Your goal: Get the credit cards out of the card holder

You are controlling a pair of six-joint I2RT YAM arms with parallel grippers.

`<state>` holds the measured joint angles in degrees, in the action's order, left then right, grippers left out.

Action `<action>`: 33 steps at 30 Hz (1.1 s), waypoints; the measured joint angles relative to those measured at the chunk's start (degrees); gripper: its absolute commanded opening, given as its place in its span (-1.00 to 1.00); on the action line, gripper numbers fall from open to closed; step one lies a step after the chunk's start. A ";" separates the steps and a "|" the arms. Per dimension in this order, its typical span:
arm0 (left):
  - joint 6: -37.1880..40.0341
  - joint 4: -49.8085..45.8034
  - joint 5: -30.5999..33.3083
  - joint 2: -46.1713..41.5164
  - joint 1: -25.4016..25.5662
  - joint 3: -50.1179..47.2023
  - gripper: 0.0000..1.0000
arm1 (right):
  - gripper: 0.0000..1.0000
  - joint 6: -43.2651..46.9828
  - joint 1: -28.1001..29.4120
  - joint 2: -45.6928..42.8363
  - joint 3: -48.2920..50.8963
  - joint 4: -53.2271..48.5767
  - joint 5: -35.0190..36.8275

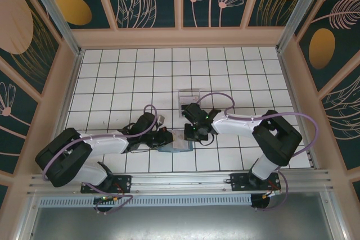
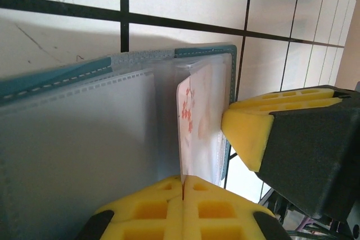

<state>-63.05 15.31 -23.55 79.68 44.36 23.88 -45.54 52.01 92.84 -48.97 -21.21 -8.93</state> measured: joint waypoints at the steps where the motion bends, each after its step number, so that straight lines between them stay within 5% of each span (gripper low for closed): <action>1: 0.13 -0.66 0.26 -0.57 -0.02 0.00 -0.88 | -0.70 0.00 0.00 0.00 0.00 0.00 0.02; 33: 9.29 -29.70 10.86 -14.25 -1.36 7.19 -0.93 | -0.63 0.28 -0.04 -0.04 -0.52 -1.25 0.79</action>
<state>-53.76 -14.39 -12.69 65.43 43.00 31.07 -45.25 51.96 92.79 -49.50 -22.46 -8.14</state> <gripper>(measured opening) 0.065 0.171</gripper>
